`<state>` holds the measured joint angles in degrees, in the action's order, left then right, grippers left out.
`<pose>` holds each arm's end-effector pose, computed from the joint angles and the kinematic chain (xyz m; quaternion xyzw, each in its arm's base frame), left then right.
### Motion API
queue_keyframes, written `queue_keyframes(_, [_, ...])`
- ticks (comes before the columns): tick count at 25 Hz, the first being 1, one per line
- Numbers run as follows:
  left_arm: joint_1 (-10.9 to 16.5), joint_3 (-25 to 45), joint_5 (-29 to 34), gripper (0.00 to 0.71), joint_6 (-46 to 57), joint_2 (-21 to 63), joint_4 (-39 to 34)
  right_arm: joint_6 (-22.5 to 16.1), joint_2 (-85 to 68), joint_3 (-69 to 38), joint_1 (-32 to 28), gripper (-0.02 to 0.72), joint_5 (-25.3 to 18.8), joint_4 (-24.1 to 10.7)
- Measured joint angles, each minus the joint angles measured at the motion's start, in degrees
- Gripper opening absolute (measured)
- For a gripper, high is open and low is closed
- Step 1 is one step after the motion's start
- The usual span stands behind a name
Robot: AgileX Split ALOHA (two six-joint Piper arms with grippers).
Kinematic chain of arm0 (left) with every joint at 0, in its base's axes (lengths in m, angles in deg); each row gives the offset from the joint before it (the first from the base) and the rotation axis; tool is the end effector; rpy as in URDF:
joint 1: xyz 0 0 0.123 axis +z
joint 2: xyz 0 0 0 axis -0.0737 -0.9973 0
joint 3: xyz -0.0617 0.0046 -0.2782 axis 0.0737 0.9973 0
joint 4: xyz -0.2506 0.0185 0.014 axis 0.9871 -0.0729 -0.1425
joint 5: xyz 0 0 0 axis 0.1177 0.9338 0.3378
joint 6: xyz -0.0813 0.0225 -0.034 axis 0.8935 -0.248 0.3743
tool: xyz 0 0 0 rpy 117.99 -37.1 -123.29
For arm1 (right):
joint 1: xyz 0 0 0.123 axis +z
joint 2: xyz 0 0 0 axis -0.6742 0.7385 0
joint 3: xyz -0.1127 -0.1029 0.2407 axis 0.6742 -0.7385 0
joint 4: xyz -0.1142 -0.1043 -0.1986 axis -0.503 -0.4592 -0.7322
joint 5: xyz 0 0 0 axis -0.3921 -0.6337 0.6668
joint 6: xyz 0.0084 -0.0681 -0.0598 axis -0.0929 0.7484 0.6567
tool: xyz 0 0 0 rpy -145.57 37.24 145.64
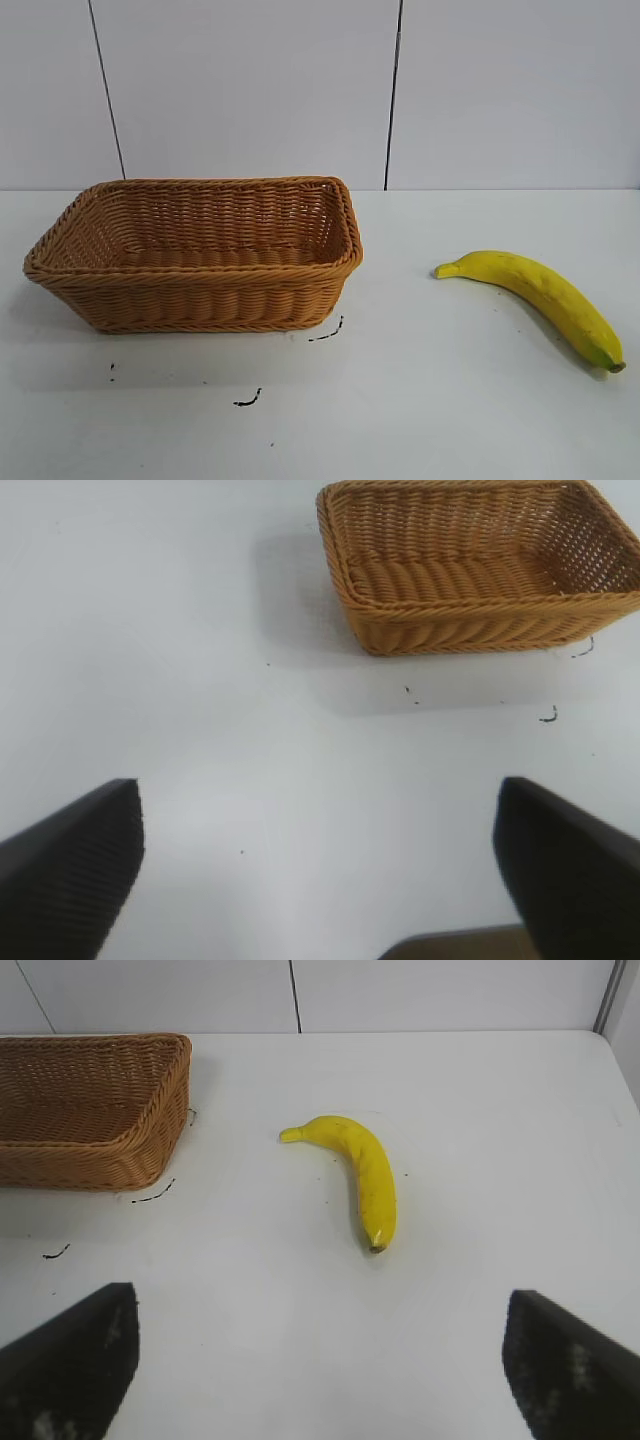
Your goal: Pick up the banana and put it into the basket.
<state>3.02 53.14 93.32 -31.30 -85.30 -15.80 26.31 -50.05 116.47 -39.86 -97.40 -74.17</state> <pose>-0.0048 -0.0057 0.2758 0.0347 0.8550 -0.0270 0.5167 -0.0036 0.0053 0.2795 -0.0252 0.8418 0.0437 0.5374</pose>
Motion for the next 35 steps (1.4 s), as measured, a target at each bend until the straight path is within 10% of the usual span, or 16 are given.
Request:
queue_keyframes(12, [0.0,0.0,0.0,0.69,0.0,0.0,0.0,0.0,2.63,0.82,0.0,0.692,-0.58,-0.41])
queue_keyframes(25, [0.0,0.0,0.0,0.69,0.0,0.0,0.0,0.52,52.04,19.48,0.0,0.692,-0.82,-1.35])
queue_keyframes(35, [0.0,0.0,0.0,0.69,0.0,0.0,0.0,14.94,84.54,36.71,0.0,0.692,1.67,-0.88])
